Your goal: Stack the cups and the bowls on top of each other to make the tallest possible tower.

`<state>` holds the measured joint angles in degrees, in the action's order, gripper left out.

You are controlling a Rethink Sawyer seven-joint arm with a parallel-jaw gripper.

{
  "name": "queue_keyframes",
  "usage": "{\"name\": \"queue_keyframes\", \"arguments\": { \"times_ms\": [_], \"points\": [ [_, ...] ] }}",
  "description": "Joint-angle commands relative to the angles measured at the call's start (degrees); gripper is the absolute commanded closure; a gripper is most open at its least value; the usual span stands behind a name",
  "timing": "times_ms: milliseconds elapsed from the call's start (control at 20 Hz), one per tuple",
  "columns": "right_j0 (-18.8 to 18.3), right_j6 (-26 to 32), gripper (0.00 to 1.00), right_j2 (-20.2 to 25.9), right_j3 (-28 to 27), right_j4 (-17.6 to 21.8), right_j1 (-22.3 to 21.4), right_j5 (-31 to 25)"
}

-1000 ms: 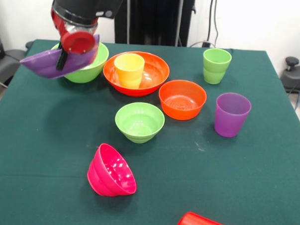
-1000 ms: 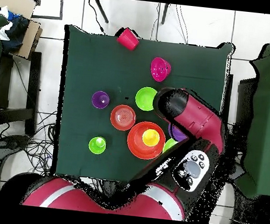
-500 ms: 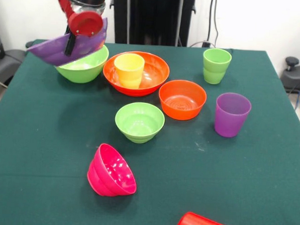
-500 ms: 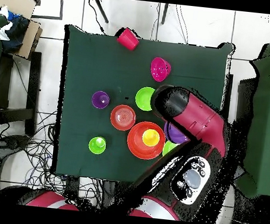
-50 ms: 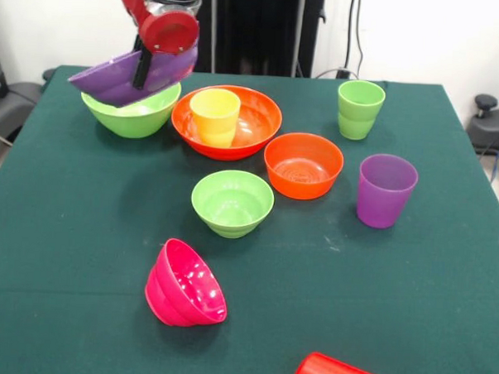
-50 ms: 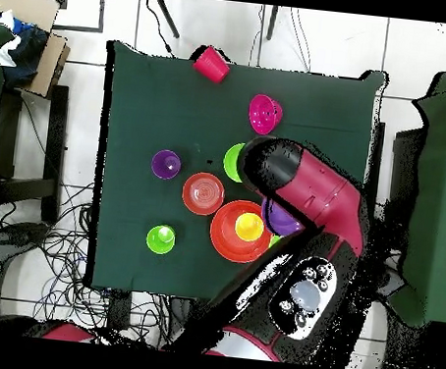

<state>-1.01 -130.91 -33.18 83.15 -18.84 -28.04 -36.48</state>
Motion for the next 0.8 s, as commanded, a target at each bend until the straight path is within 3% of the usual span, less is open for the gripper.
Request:
{"name": "queue_keyframes", "arguments": {
  "times_ms": [50,800],
  "points": [
    [2.1,-2.7,1.00,8.7,1.9,2.0,-0.1,-5.9],
    [3.6,-4.1,1.00,10.0,2.9,1.1,-0.7,-5.7]
  ]
}}
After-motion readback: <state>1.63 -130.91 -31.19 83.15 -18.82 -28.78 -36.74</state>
